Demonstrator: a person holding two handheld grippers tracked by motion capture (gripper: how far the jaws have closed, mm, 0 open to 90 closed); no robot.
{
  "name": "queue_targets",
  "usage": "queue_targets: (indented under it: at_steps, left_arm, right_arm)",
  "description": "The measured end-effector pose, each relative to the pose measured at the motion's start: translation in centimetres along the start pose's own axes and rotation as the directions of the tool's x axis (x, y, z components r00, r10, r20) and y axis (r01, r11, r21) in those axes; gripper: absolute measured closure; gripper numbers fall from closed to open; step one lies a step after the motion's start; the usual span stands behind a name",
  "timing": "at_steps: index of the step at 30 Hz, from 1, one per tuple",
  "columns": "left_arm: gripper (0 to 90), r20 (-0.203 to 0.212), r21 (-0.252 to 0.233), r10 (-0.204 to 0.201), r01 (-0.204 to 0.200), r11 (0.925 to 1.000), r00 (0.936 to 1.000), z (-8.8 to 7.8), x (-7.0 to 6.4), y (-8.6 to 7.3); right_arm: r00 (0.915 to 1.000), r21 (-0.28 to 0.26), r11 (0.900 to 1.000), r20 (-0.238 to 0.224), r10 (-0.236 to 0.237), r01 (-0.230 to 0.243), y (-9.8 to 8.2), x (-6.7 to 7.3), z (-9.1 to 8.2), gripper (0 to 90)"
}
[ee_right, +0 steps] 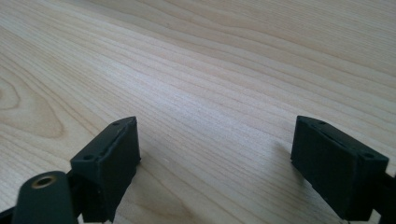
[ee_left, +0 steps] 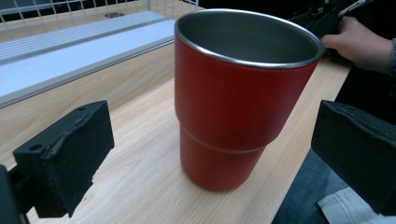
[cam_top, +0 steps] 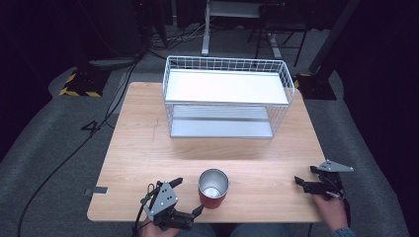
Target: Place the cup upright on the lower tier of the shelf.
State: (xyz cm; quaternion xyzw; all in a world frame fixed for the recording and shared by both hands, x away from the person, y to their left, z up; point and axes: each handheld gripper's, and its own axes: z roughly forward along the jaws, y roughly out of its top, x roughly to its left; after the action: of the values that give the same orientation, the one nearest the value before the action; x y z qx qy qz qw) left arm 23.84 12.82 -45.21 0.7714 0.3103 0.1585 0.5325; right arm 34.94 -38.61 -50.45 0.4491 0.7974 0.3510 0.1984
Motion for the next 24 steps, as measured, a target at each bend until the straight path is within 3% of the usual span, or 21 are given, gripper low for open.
queue_targets:
  at_steps: [13,24]
  left_arm:
    - [0.0,0.037,-0.024,-0.017,0.017,0.9996,0.9992,2.2,-1.0,-0.7]
    - [0.0,0.021,0.017,-0.032,0.032,0.9993,0.9992,4.5,-1.3,-1.7]
  right_arm:
    - [1.0000,-0.002,1.000,-0.001,-0.002,0.002,0.0,0.0,0.0,16.1]
    - [1.0000,-0.001,1.000,-0.001,-0.001,0.001,0.0,0.0,0.0,16.1]
